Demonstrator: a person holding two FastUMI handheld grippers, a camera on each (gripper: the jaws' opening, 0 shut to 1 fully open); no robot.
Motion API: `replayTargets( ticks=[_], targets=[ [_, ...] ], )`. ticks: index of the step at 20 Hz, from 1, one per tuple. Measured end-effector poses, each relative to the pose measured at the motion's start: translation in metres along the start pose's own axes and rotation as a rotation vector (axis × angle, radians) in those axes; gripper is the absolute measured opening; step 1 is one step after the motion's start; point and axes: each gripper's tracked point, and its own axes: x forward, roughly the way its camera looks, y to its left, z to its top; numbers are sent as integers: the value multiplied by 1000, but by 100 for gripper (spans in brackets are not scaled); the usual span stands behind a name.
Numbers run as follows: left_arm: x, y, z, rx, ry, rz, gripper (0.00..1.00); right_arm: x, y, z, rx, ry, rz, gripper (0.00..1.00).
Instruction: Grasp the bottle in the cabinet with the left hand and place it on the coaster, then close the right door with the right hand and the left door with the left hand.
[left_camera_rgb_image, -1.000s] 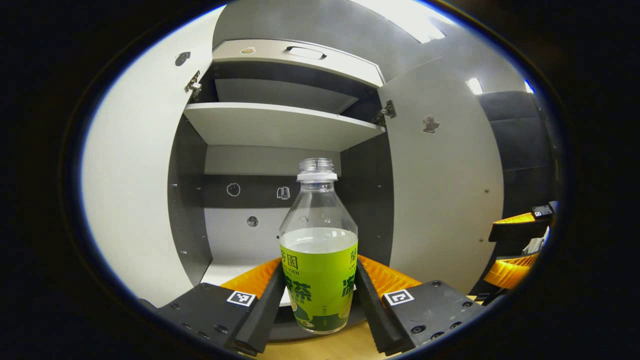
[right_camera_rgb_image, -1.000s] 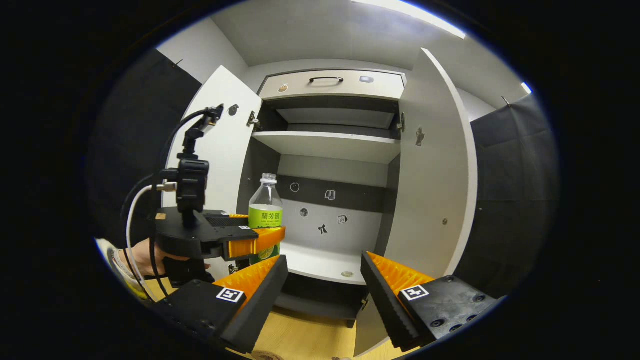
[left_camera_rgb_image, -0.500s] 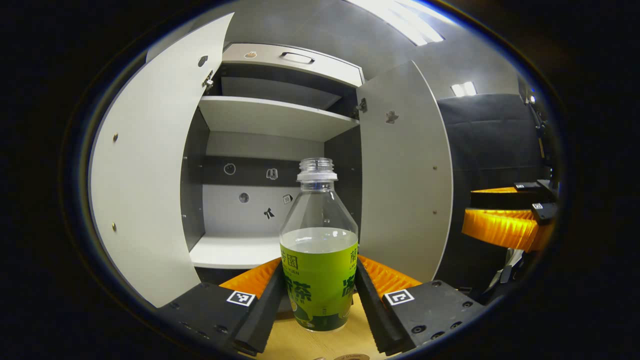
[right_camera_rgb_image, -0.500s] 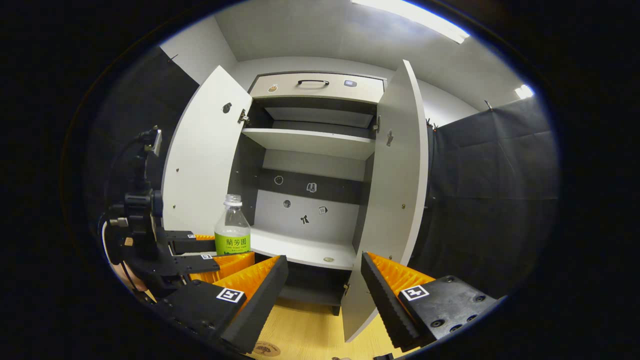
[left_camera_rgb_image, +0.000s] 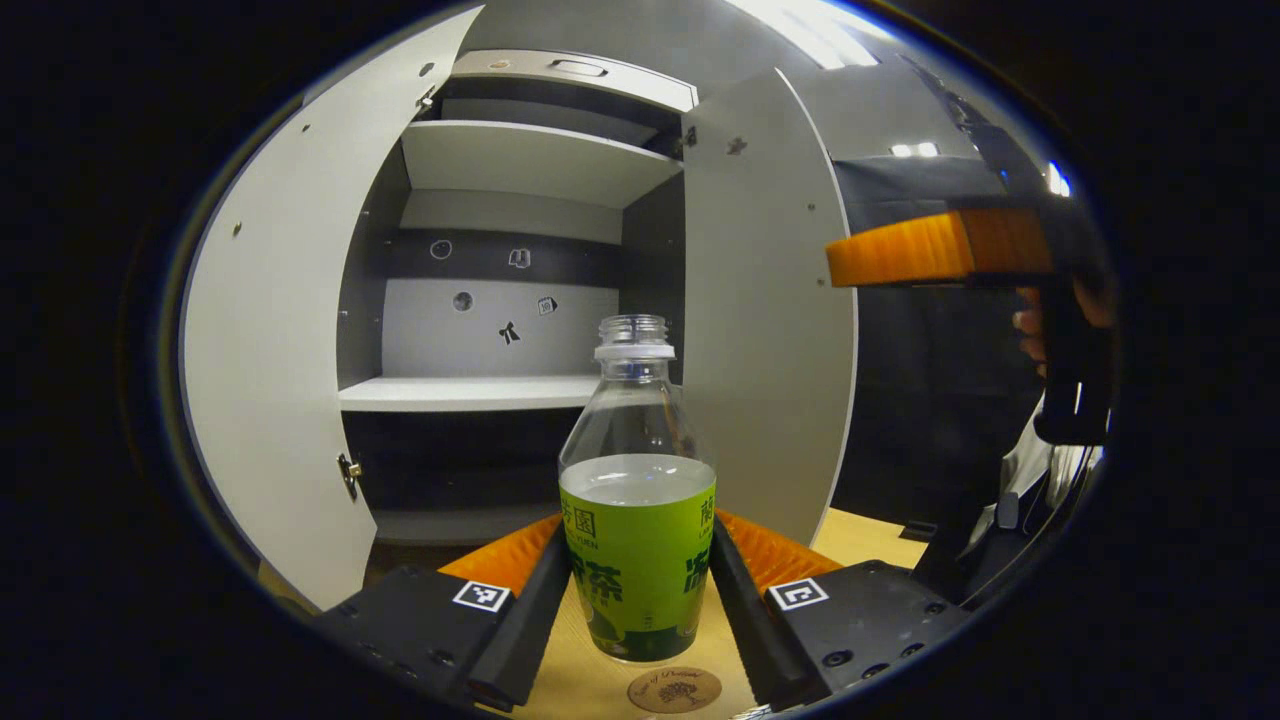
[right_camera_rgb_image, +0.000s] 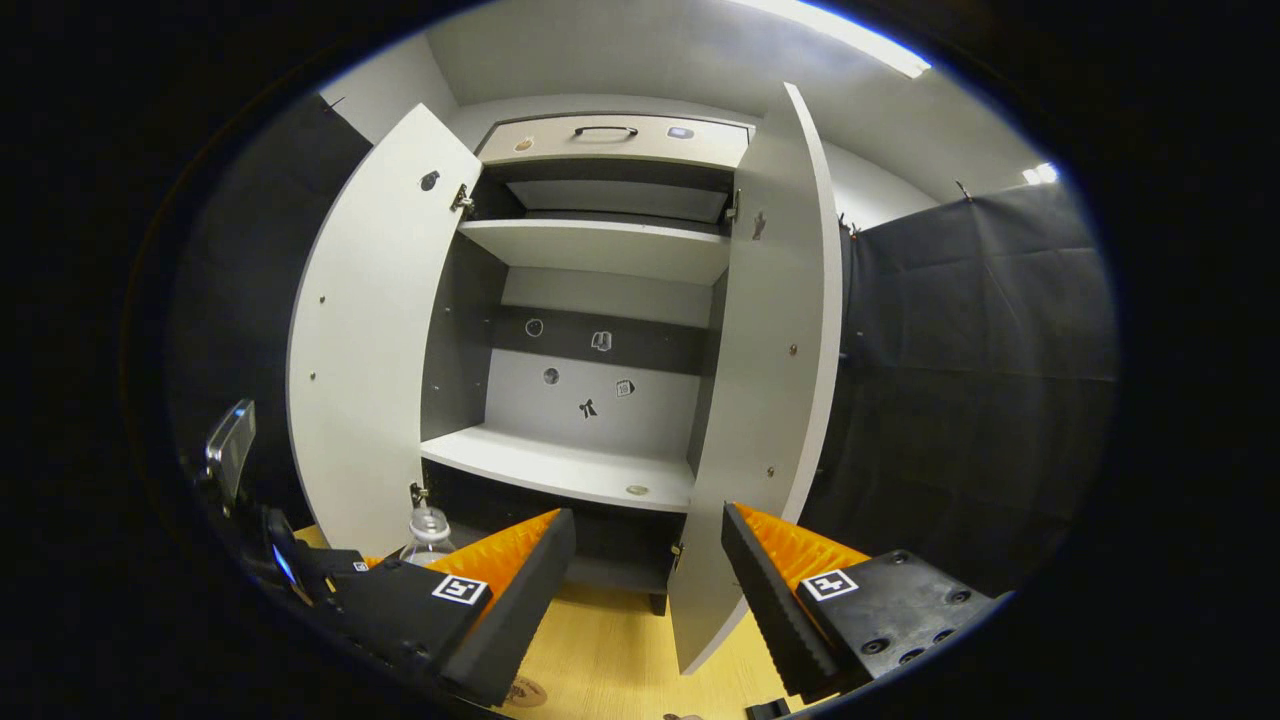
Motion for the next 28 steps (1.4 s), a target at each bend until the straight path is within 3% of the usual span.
replayTargets(
  ticks=[4, 9, 28],
  targets=[
    [6, -14, -46, -25, 20, -15, 79, 19, 0, -30, 3, 19, 28, 98],
    [5, -20, -88, -53, 26, 20, 79, 30, 3, -64, 19, 39, 87, 98],
    [8, -36, -164, 13, -9, 101, 80, 14, 0, -145, 12, 128, 183, 98]
  ],
)
